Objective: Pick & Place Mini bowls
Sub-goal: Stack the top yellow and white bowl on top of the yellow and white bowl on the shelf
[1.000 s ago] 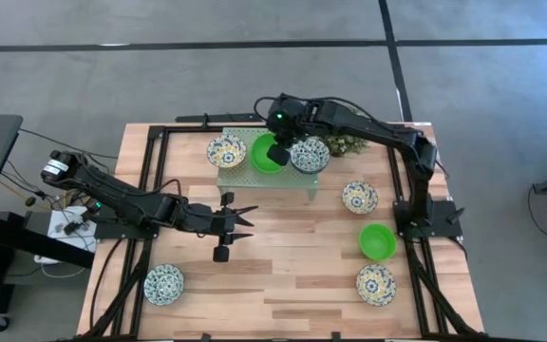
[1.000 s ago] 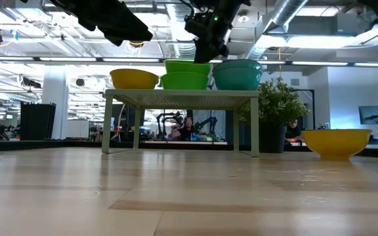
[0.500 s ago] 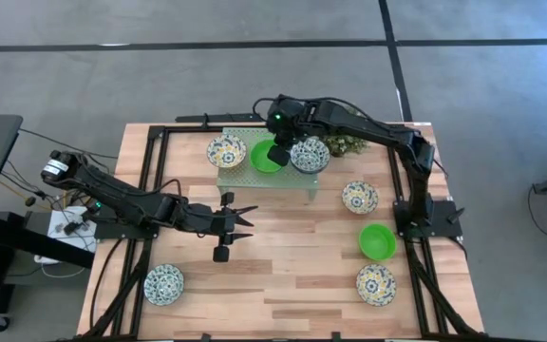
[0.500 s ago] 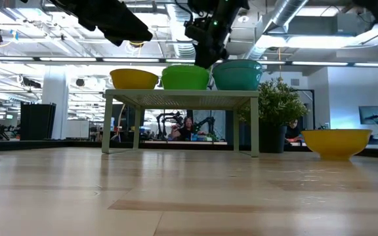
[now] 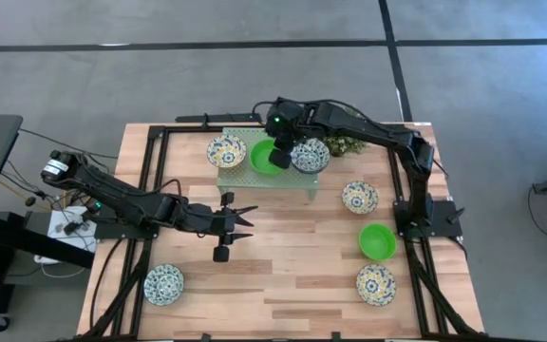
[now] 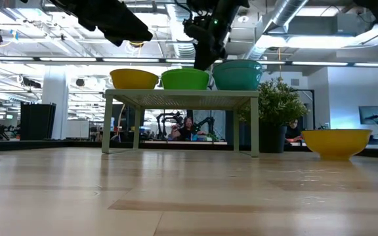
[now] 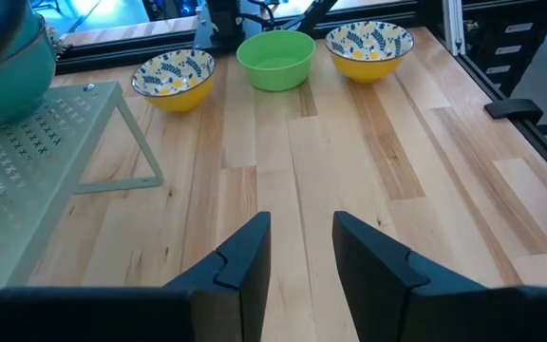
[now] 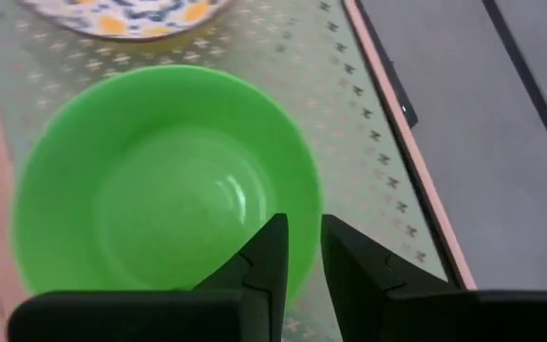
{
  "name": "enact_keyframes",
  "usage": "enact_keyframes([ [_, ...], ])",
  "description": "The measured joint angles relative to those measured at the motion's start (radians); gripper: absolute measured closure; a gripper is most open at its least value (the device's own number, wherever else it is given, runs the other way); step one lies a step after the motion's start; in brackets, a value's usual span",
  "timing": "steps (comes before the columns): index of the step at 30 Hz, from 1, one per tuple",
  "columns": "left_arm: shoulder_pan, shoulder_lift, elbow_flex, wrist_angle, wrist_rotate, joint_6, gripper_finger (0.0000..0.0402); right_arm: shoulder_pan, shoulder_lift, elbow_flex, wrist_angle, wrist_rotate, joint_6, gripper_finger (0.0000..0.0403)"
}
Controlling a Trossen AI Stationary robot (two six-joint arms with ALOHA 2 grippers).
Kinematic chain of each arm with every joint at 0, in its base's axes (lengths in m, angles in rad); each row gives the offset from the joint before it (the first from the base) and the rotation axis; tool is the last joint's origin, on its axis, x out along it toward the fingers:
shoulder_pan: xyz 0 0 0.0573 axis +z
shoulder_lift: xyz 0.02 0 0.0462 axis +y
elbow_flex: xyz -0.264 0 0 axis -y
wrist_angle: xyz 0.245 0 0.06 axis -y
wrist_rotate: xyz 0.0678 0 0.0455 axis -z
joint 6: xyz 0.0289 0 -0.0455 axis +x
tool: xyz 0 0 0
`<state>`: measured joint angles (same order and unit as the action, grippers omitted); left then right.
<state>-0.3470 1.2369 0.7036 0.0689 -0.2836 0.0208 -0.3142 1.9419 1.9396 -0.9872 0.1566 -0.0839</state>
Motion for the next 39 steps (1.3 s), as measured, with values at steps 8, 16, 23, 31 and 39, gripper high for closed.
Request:
enact_keyframes([
  [8, 0.000, 0.000, 0.000, 0.000, 0.000, 0.000, 0.0284, 0.064, -0.006, 0.065, -0.039, 0.006, -0.071, 0.0341],
  [16, 0.000, 0.000, 0.000, 0.000, 0.000, 0.000, 0.0284, 0.129, -0.014, 0.272, -0.159, 0.009, -0.083, 0.0341],
  [23, 0.000, 0.000, 0.000, 0.000, 0.000, 0.000, 0.0284, 0.212, -0.018, 0.418, -0.374, 0.009, -0.083, 0.0342],
  [31, 0.000, 0.000, 0.000, 0.000, 0.000, 0.000, 0.0284, 0.293, -0.076, 0.394, -0.526, 0.002, -0.041, 0.0342],
  [39, -0.004, 0.000, 0.000, 0.000, 0.000, -0.003, 0.0284, 0.359, -0.084, 0.393, -0.554, 0.002, 0.004, 0.0343],
])
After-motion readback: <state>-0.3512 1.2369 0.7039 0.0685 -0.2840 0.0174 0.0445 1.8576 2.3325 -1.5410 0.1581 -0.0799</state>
